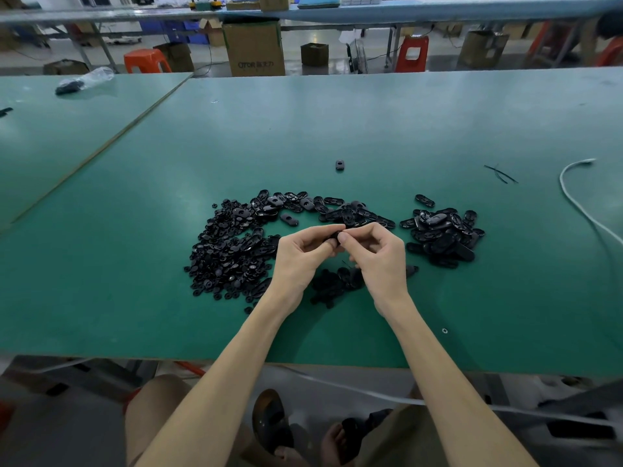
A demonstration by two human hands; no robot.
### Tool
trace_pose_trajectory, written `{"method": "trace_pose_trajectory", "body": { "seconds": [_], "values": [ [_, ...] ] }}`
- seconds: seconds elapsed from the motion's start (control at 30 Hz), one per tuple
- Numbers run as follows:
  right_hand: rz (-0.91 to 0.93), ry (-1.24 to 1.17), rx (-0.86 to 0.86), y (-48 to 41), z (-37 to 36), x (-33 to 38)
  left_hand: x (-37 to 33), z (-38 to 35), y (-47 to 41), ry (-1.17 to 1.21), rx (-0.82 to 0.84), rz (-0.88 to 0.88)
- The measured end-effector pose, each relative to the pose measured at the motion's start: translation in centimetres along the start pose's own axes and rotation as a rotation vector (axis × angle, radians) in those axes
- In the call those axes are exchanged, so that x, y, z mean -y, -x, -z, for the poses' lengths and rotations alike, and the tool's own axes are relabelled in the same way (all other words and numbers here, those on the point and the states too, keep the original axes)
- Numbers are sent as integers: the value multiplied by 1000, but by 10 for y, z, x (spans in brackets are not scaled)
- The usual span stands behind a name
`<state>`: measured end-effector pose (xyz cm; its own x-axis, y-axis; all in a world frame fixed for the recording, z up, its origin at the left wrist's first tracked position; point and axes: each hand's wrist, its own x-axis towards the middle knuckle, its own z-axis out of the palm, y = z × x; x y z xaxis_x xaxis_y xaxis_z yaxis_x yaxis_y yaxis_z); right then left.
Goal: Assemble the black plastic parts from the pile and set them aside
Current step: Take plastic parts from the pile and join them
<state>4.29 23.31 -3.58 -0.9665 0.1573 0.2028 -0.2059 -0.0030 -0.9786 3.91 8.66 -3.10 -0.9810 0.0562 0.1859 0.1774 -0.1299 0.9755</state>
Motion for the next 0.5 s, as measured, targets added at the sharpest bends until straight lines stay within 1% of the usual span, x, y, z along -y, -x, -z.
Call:
{"method": "trace_pose_trajectory", "body": {
  "seconds": [0.13,0.5],
  "values": [
    [-12,-4,-61,-1,1,-1,-1,0,0,-3,12,-9],
    [-21,-7,-40,-1,-1,0,5,2,-2,-20,-7,3]
  ]
}}
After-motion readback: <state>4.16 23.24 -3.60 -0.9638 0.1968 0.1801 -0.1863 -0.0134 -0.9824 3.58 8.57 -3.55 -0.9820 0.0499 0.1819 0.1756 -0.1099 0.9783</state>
